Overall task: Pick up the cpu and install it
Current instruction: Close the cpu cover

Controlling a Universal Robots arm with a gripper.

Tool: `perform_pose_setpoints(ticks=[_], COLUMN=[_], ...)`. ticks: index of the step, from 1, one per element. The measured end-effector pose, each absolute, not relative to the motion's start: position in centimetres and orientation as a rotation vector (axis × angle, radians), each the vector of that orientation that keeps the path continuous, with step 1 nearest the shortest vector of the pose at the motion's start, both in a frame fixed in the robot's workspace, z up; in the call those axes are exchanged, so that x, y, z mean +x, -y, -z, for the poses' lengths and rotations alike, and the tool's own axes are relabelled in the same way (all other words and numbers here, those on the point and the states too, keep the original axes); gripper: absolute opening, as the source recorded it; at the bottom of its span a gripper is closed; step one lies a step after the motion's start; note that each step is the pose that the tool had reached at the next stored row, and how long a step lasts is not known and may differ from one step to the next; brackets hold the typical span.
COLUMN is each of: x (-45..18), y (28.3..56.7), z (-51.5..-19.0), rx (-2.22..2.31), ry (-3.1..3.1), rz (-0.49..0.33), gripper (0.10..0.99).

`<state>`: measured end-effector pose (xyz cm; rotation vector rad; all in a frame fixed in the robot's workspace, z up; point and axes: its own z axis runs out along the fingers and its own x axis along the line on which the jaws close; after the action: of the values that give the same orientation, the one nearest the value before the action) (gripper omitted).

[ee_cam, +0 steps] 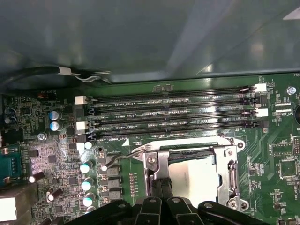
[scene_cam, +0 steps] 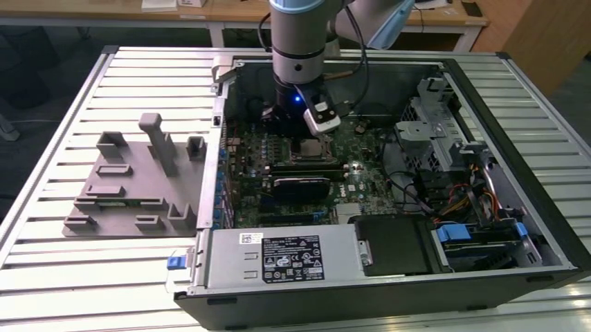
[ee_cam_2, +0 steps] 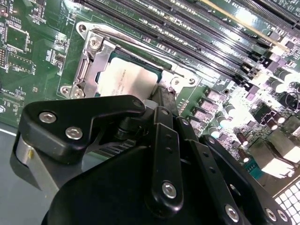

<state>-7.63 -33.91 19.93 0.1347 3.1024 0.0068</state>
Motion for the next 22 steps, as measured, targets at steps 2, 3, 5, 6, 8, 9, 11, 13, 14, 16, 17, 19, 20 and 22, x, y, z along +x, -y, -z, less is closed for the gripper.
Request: perform_pose_setpoints(ticks=[2, 3, 5, 6, 8, 9, 11, 13, 14, 16, 17, 19, 20, 22], x=[-7.59, -7.57, -7.52, -7.47, -7.30, -7.24, -7.10, -6.99, -6.98, -6.96, -6.96, -6.95, -6.96, -6.96], y=[33.91, 33.91, 33.91, 33.91, 33.91, 33.91, 33.91, 33.91, 33.91, 33.91, 33.90, 33.90, 33.91, 33.91], z=[-19.92, -19.91, -19.90, -19.90, -19.91, -19.91, -19.91, -19.90, -19.90, -19.92, -19.94, -20.06, -20.16, -20.45], rx=[0.134, 0.133, 0.131, 0.130, 0.130, 0.130, 0.130, 0.130, 0.130, 0.130, 0.130, 0.130, 0.130, 0.130], ry=[-3.103, -3.103, -3.103, -3.103, -3.103, -3.103, -3.103, -3.102, -3.103, -3.103, -3.103, -3.103, -3.103, -3.103], rz=[-0.006, -0.006, -0.007, -0.007, -0.007, -0.006, -0.006, -0.007, -0.007, -0.007, -0.007, -0.007, -0.007, -0.007], gripper=[0.106, 0.106, 0.106, 0.106, 0.106, 0.106, 0.106, 0.106, 0.106, 0.106, 0.106, 0.106, 0.106, 0.106])
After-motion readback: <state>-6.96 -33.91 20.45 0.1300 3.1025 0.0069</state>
